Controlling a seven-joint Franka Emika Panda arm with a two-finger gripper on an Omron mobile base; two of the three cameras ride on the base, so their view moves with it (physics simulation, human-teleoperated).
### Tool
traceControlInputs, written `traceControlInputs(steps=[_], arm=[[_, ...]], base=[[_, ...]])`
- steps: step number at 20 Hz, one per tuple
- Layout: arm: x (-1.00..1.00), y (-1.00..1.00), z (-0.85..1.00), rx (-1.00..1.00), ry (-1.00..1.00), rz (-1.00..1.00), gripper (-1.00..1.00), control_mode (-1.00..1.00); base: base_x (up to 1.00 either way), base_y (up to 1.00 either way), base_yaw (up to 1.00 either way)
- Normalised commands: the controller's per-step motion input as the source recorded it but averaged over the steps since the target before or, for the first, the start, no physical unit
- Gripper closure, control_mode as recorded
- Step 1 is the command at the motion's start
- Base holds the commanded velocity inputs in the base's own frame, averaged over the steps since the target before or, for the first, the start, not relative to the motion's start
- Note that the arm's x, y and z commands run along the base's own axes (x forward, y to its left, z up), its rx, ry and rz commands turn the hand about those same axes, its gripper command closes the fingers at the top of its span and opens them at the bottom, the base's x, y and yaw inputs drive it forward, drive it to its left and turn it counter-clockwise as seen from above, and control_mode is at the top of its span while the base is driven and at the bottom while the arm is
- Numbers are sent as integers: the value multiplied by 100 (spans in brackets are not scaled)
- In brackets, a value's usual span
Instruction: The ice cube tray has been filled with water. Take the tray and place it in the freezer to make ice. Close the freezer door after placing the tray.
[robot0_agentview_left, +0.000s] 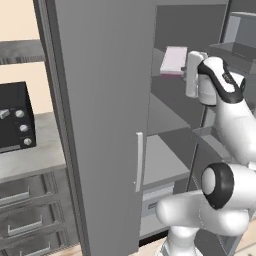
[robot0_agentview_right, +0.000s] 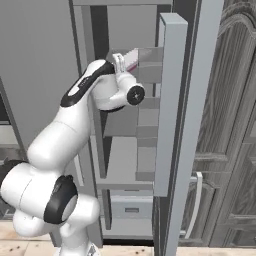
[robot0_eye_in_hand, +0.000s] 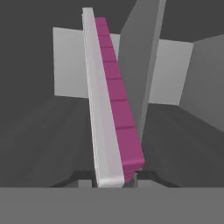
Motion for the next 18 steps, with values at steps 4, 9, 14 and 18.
traceControlInputs(steps=[4, 9, 14, 18], arm=[[77, 0, 0, -1, 0, 2, 100, -100], [79, -1, -1, -1, 0, 2, 100, -100], [77, -9, 0, 0, 0, 1, 100, -100], [65, -9, -6, 0, 1, 0, 100, -100]], base=[[0, 0, 0], [0, 0, 0], [0, 0, 0], [0, 0, 0]])
